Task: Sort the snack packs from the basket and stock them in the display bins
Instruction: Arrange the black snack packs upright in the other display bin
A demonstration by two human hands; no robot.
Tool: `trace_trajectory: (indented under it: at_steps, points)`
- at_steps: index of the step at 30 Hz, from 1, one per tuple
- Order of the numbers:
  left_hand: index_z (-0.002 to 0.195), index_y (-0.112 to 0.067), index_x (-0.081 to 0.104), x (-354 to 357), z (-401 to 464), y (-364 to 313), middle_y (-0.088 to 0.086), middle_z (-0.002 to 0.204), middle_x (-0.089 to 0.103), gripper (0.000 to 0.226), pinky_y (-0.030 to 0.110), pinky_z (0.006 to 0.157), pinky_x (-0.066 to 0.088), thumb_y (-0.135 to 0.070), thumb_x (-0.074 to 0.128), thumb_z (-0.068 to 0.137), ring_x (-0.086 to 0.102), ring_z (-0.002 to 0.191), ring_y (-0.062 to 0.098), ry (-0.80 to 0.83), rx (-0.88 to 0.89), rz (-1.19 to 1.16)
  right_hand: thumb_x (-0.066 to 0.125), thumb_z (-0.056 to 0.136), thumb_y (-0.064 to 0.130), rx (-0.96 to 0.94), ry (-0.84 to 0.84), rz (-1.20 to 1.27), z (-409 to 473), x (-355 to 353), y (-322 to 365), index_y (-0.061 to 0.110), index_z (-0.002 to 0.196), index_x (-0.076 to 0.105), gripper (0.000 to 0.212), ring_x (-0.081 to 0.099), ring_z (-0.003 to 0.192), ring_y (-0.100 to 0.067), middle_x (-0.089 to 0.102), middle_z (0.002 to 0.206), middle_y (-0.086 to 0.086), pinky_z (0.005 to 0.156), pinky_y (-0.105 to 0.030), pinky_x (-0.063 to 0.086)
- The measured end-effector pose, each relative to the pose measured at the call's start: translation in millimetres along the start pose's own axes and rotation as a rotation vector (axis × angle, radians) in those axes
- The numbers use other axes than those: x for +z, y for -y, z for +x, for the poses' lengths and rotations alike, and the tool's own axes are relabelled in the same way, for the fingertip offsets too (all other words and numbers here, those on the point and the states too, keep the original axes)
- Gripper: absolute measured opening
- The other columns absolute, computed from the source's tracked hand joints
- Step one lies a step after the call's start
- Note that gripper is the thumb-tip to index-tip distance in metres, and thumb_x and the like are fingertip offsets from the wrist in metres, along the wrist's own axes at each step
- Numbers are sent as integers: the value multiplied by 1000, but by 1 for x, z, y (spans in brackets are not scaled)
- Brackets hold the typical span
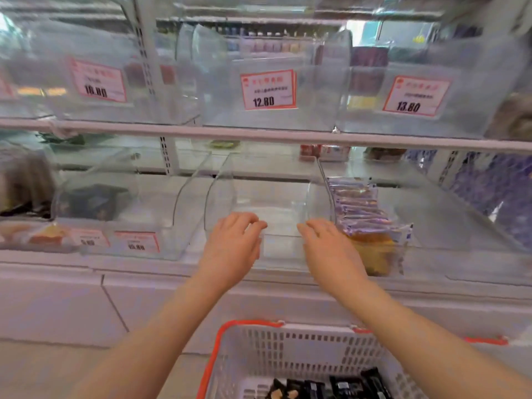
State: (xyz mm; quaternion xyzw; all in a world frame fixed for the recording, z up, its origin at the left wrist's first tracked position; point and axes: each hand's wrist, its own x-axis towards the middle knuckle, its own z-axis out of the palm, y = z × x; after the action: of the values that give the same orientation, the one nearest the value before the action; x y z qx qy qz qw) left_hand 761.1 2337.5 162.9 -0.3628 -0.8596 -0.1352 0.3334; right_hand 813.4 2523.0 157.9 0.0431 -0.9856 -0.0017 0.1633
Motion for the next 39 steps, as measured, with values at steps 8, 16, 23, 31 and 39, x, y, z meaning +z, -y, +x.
trace_trajectory:
  at_steps: [8,16,23,31,39]
  points:
    - [55,-17,63,35,9,25,-2,50,56,41,18,44,42,-33,93,32,58,44,16,248,9,206,40,86,-2,-44,202,-193,35,4,3,9,117,41,33,57,106,-30,56,114,-11,76,-37,38]
    - [71,-17,68,5,16,21,-2,63,62,36,22,54,48,-28,92,45,63,56,18,108,-27,119,40,81,-7,-27,60,-64,27,-26,-5,16,112,43,39,51,104,-25,55,113,-4,68,-30,28]
    - [78,-10,69,-16,-27,-9,4,70,63,26,24,52,50,-20,84,59,63,61,24,54,34,36,42,95,15,-65,-2,0,-31,-29,-1,25,110,44,18,49,104,-20,55,111,3,70,-28,24]
    - [78,-8,69,-29,-51,-20,6,70,63,32,29,53,51,-13,89,54,63,59,25,110,34,-1,41,97,17,-77,-45,128,-64,-20,10,19,107,54,16,51,96,-25,61,104,-3,73,-33,32]
    - [94,-9,70,-29,-65,-56,6,92,67,25,32,75,37,-15,54,76,50,93,23,-50,181,-5,50,85,10,-141,-361,251,-86,-13,9,4,98,65,21,53,93,-25,64,96,-9,81,-34,43]
